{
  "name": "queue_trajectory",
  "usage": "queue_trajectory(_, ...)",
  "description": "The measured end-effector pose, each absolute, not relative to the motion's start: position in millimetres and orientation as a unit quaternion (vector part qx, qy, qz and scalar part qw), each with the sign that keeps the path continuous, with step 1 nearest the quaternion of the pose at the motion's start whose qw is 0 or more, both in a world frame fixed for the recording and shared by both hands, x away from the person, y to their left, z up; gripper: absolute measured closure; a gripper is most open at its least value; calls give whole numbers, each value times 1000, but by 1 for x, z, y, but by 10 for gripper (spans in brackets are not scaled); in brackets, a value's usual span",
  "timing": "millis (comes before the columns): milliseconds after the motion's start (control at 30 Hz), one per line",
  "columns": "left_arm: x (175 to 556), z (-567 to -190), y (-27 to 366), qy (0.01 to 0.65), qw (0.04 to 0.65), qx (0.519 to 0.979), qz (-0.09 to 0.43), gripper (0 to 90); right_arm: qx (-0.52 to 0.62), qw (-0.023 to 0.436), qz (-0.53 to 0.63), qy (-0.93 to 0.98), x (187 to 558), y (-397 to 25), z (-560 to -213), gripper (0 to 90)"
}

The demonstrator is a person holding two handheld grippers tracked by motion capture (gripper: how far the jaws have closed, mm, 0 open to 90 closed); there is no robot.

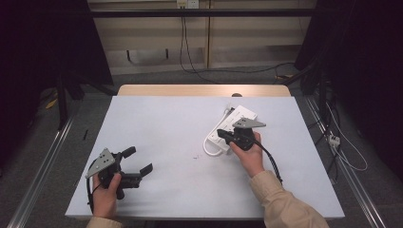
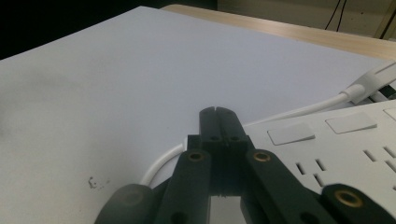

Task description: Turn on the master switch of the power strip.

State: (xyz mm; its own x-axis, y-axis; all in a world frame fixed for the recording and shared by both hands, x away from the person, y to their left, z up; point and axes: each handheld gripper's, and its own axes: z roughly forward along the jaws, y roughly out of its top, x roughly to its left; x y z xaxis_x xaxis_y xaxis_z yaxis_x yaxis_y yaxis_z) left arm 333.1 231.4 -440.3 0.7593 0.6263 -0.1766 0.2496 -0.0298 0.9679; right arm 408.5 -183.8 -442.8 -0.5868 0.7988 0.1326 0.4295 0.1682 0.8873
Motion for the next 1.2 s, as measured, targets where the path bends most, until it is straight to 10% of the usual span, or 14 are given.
queue_trajectory(1200, 332, -440, 232, 312, 625, 699, 153, 21, 402, 183, 467, 766, 415, -174, -453, 900)
